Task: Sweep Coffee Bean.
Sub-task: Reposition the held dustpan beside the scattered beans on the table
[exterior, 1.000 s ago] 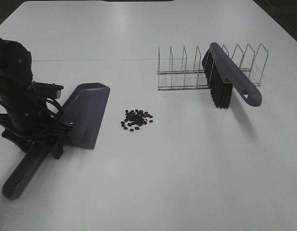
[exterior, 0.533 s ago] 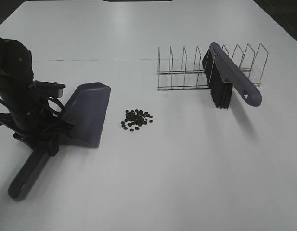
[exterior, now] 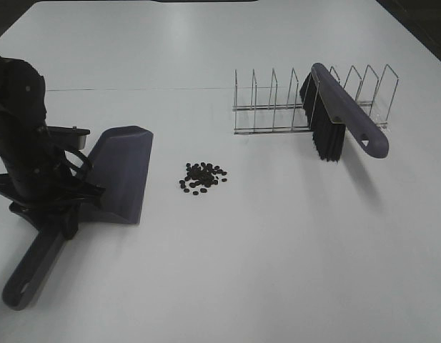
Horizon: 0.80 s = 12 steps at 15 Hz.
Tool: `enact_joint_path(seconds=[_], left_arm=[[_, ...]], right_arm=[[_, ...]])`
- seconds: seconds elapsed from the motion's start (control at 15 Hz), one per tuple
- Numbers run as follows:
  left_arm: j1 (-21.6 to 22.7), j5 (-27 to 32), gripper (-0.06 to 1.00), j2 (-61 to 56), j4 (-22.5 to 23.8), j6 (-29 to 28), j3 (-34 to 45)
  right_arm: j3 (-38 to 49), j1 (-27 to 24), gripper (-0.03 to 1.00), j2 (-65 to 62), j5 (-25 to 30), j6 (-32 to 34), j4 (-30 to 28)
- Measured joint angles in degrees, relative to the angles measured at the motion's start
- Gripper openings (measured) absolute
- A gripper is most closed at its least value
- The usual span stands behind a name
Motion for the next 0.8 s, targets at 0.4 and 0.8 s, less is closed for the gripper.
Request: enact_joint_path(seconds=[0.4,0.8], left_arm=[[0.00,4.35,0.32,-10.83,2.41,-0.74,3.95],[0.00,3.72,0.32,-10.83,2.52,-0.57,4.01]], right_arm=[[0.00,0.00,0.89,0.00,0.00,0.00,0.00],[0.00,0.00,0.89,0.00,0.00,0.00,0.00]])
